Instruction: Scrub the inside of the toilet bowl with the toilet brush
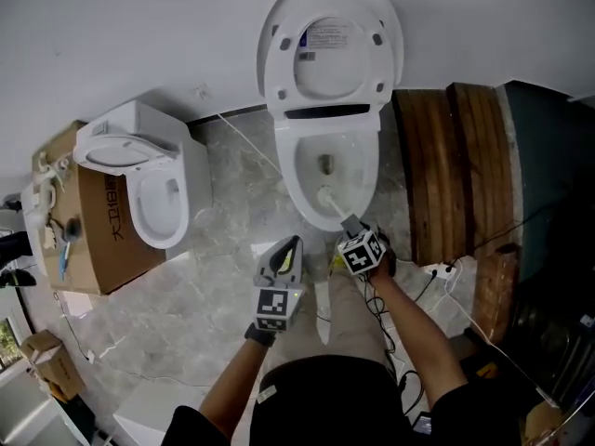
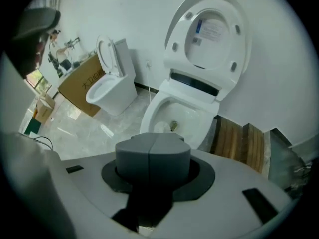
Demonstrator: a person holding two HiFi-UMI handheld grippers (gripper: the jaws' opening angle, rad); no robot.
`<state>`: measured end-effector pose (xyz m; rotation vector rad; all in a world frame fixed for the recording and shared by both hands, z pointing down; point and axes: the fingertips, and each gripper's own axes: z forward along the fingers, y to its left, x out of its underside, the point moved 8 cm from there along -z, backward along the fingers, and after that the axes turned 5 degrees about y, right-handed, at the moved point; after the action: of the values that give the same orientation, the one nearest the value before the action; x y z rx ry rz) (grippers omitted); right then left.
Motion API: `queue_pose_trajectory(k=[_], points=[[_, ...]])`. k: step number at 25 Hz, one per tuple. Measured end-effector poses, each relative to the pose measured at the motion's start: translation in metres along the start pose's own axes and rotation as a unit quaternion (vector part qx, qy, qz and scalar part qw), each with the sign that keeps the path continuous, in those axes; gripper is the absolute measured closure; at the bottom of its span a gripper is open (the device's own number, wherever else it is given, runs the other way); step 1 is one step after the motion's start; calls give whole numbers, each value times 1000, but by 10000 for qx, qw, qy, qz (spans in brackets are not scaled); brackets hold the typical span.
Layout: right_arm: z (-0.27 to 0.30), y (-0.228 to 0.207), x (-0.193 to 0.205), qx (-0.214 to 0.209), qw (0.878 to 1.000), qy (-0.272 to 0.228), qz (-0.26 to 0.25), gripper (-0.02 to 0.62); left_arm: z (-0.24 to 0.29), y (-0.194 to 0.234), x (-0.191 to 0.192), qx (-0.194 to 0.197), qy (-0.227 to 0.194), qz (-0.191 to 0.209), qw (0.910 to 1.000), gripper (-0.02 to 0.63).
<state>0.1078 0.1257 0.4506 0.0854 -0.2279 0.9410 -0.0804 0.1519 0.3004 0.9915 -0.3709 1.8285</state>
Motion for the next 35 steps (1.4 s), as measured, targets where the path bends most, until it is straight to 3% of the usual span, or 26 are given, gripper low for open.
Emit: queue_pose_trajectory(k=[4, 7, 11, 18, 25, 35], points=[[-73, -3, -3, -105, 9968, -606, 516, 439, -28, -12, -41, 44, -215, 215, 9995, 588], [-124, -5, 8, -205, 9900, -1059, 913, 439, -47, -28, -66, 225, -329, 610, 9973, 588], [-187, -6, 13, -188, 9831, -1497, 1034, 439, -69, -34, -96, 340, -560, 1045, 9924, 588], [-279, -3, 7, -11, 9716, -2183, 912, 439, -101, -19, -138, 146, -940, 934, 9911, 588], [-325, 8, 3, 515, 9610, -2606, 771, 440, -125, -18, -157, 91, -1374, 863, 9867, 588], [-347, 3, 3, 343, 9478, -2912, 1255, 439, -157, 33, -175, -500, -1742, 707, 9809, 588]])
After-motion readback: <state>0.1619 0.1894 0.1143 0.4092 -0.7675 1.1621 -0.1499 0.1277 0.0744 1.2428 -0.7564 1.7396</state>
